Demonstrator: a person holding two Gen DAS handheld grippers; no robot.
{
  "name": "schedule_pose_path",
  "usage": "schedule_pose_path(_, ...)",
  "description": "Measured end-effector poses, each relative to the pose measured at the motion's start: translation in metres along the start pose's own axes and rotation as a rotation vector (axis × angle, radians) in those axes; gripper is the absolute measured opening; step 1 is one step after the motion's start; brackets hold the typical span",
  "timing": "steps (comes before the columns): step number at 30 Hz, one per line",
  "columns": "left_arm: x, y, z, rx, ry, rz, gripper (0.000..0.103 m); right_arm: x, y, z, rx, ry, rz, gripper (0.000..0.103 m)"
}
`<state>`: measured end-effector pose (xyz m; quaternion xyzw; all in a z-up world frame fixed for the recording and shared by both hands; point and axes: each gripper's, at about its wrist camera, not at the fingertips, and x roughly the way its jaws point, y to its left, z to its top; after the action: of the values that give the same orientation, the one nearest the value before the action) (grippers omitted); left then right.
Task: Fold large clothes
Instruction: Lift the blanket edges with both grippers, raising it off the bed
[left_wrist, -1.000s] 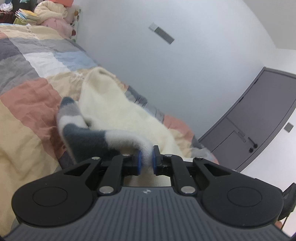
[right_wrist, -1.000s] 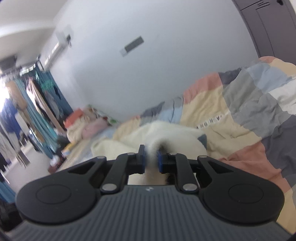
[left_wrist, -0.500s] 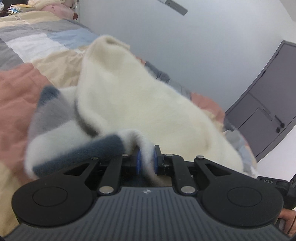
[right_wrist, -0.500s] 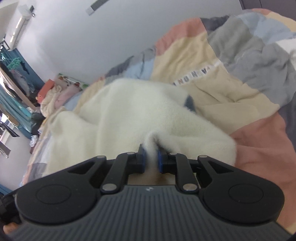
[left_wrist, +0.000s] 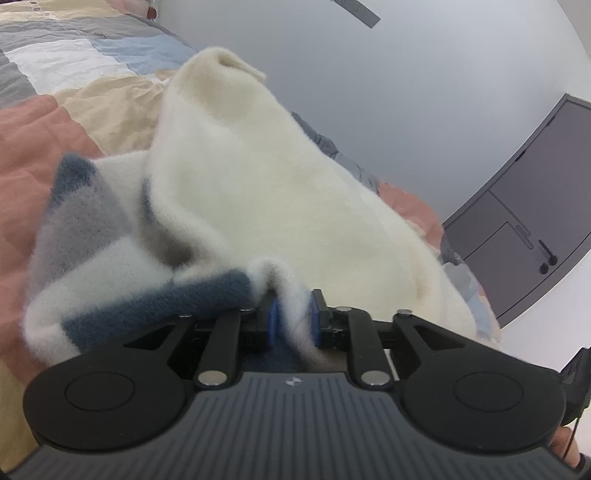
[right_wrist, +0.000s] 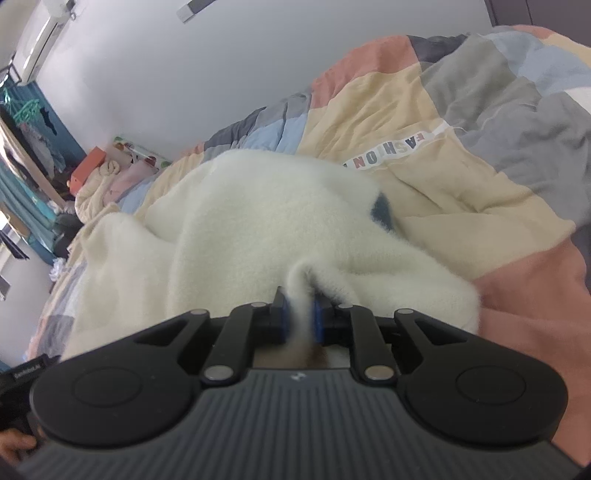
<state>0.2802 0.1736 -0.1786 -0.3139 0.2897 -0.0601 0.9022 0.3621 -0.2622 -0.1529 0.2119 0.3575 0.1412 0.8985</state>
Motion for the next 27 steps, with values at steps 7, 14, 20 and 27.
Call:
schedule_pose_path(7, -0.048, -0.024, -0.01, 0.047, -0.053, -0.013, 0.062, -0.036, 0.003, -0.006, 0.113, -0.002, 0.069, 0.045)
schedule_pose_path(14, -0.099, -0.041, -0.039, 0.052, -0.101, -0.005, 0.063, -0.069, 0.003, -0.022, 0.149, -0.005, 0.091, 0.057)
schedule_pose_path(20, -0.119, -0.063, -0.059, 0.002, -0.07, -0.036, 0.063, -0.082, -0.019, -0.032, 0.316, 0.025, 0.135, 0.057)
schedule_pose_path(27, -0.09, -0.095, -0.105, 0.034, 0.131, -0.068, 0.065, -0.081, -0.019, -0.031, 0.328, 0.019, 0.147, 0.057)
